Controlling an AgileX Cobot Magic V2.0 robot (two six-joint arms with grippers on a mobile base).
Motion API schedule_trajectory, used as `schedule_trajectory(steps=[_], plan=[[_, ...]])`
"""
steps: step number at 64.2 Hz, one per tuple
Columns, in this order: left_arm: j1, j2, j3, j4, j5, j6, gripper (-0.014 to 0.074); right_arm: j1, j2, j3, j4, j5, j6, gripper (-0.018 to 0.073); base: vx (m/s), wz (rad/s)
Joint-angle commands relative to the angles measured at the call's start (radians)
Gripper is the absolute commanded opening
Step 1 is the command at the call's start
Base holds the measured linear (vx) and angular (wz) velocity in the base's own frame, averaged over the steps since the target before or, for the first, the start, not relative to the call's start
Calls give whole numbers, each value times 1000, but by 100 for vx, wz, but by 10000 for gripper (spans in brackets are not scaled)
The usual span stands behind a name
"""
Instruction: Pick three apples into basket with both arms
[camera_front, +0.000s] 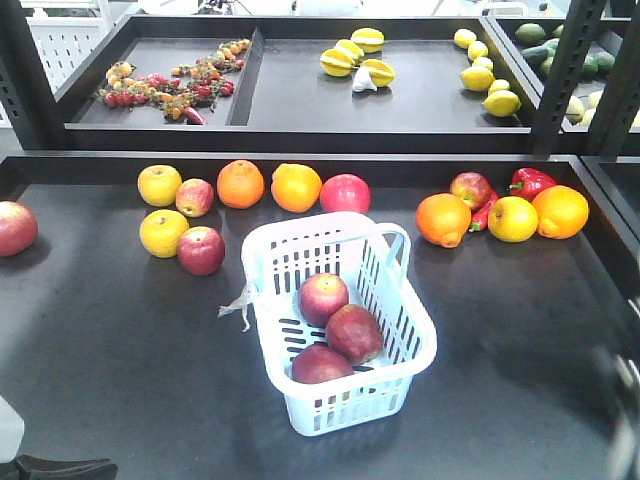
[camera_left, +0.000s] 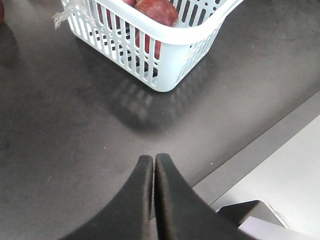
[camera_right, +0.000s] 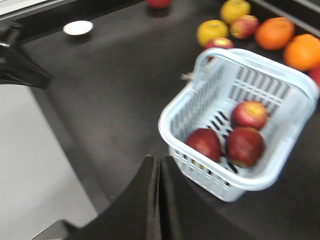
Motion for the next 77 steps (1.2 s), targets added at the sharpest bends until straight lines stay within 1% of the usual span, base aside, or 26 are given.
schedule_trajectory(steps=[1,6,11,18,29,77], plan=[[-2,-1,-23,-18,-48,-11,-8,-3,-135,133,-53,-197,85,-4,0,0],[-2,-1,-23,-18,-48,-11,-8,-3,-232,240,-128,-272,168,-4,0,0],[-2,-1,-23,-18,-48,-11,-8,-3,-298,331,-188,-292,263,-4,0,0],[-2,-1,-23,-18,-49,-10,-8,-3,-361,414,-251,-297,351,-4,0,0],[-2,-1,-23,-18,-64,-10,-8,-3,-394,424,-291,-342,342,-4,0,0],[-2,-1,-23,-18,-75,-10,-8,-3,-394,424,-291,-347,340,-4,0,0]])
